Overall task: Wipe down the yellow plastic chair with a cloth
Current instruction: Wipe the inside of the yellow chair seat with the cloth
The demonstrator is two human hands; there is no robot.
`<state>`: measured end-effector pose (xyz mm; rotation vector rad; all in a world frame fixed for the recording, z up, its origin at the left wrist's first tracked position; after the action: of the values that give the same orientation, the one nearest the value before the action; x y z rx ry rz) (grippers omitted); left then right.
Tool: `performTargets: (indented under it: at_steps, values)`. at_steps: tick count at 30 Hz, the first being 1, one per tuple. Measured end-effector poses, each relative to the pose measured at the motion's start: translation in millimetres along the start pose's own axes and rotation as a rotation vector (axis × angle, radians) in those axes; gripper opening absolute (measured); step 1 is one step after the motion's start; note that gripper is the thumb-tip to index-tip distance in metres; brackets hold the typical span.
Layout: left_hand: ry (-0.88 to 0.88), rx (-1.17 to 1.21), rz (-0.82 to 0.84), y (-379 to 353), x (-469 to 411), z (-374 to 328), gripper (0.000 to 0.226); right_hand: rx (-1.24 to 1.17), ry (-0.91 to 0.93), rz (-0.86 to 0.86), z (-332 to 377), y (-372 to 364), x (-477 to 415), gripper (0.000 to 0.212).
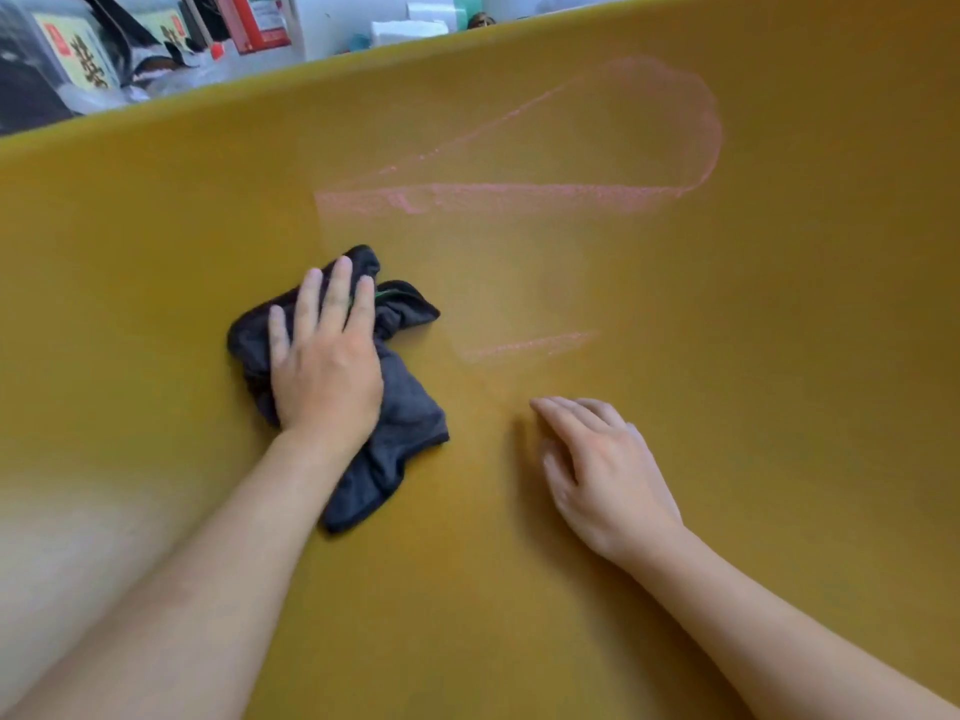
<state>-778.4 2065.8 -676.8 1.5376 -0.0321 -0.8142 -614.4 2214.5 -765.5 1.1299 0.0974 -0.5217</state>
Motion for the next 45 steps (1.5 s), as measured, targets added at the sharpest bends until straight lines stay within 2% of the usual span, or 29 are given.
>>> performTargets:
  at_steps: [1,2,4,6,7,8,10,11,12,15,17,18,20,23,24,26,28,30,32,33,35,36,38,39,41,43,45]
  values:
    - [0.009,0.026,-0.007,-4.8,8.5,-13.1,0.052,-0.013,0.002,-0.008,0.2,0.2,0.0,0.056]
    - [-0.092,0.038,0.015,-14.7,23.8,-40.5,0.054,-0.041,-0.004,-0.032,-0.9,2.2,-0.9,0.057]
    - [-0.455,0.101,0.182,-31.6,67.7,-107.3,0.061,-0.116,-0.079,-0.123,-9.6,10.4,-1.8,0.054]
    - [-0.668,0.113,0.349,-36.8,78.0,-121.1,0.060,-0.117,-0.171,-0.182,-17.7,16.2,0.1,0.050]
    - [-0.672,0.065,0.307,-32.1,61.5,-108.3,0.060,-0.056,-0.169,-0.177,-15.9,16.4,1.9,0.050]
    - [-0.602,-0.016,0.230,-26.8,38.1,-88.4,0.059,0.017,-0.142,-0.157,-11.8,14.8,3.0,0.050]
    - [-0.320,-0.070,0.104,-16.8,0.9,-45.2,0.056,0.056,-0.126,-0.110,-8.5,10.1,3.9,0.052]
    - [-0.234,-0.042,0.129,-18.5,0.7,-43.3,0.057,0.024,-0.147,-0.095,-10.5,10.0,3.0,0.052]
    - [-0.237,0.012,0.139,-21.7,12.4,-57.4,0.058,-0.030,-0.162,-0.094,-11.1,12.0,1.7,0.051]
    - [-0.599,0.148,0.313,-31.9,81.4,-139.6,0.061,-0.229,-0.195,-0.092,-15.5,21.7,0.2,0.048]
    - [-0.705,0.183,0.343,-27.0,79.9,-143.4,0.062,-0.301,-0.179,-0.035,-18.1,24.0,1.9,0.048]
    - [-0.684,0.135,0.328,-24.9,63.0,-130.9,0.062,-0.290,-0.150,-0.018,-17.6,24.3,3.8,0.050]
    - [-0.525,0.027,0.264,-26.0,23.7,-96.3,0.063,-0.280,-0.124,-0.018,-18.7,23.7,7.5,0.061]
    - [-0.272,0.061,0.198,-22.2,2.4,-84.6,0.062,-0.372,-0.176,-0.125,-22.4,28.2,8.6,0.066]
    - [-0.285,0.107,0.227,-22.9,12.8,-104.4,0.062,-0.390,-0.198,-0.183,-23.6,31.9,9.4,0.063]
    - [-0.504,0.231,0.335,-26.7,51.1,-158.6,0.061,-0.417,-0.255,-0.329,-32.2,41.9,12.8,0.056]
    - [-0.683,0.279,0.420,-26.4,68.7,-181.5,0.060,-0.472,-0.331,-0.411,-40.6,49.5,16.2,0.053]
    - [-0.602,0.156,0.368,-26.5,37.1,-153.8,0.059,-0.494,-0.365,-0.356,-39.5,45.2,16.2,0.056]
    - [-0.336,0.087,0.332,-19.1,4.8,-107.8,0.057,-0.478,-0.389,-0.277,-36.0,41.7,14.9,0.057]
    - [-0.246,0.151,0.380,-20.9,0.4,-92.7,0.057,-0.451,-0.395,-0.250,-33.8,42.0,12.2,0.056]
    - [-0.222,0.366,0.541,-21.5,17.8,-84.5,0.063,-0.363,-0.399,-0.175,-23.2,42.2,3.9,0.056]
    - [-0.188,0.484,0.520,-17.7,27.6,-74.1,0.061,-0.322,-0.408,-0.103,-14.5,36.3,-2.6,0.060]
    - [-0.036,0.584,0.264,-4.4,39.2,-28.6,0.049,-0.156,-0.367,0.100,18.2,10.2,-20.0,0.076]
    - [0.038,0.524,0.153,-1.0,45.6,-5.2,0.048,-0.018,-0.301,0.191,41.2,-8.1,-25.6,0.086]
    - [0.013,0.346,0.138,-10.9,64.6,7.0,0.050,0.170,-0.189,0.274,75.2,-37.2,-28.4,0.094]
    - [-0.102,0.225,0.178,-26.4,82.0,-8.9,0.054,0.248,-0.092,0.252,66.2,-35.7,-41.5,0.083]
    - [-0.152,0.120,0.223,-39.0,95.3,-23.1,0.062,0.383,0.032,0.151,34.5,-4.4,-49.2,0.067]
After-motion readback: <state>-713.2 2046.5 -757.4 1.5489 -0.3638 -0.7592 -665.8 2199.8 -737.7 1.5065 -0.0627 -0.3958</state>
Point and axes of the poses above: each hand's wrist, its own x-axis away from the middle knuckle, its own y-axis out of the back of the hand, z = x × y, the point moved 8 cm from there along -x, towards the middle knuckle, and after that the axes turned 1 degree about z, right-handed, at the moved point
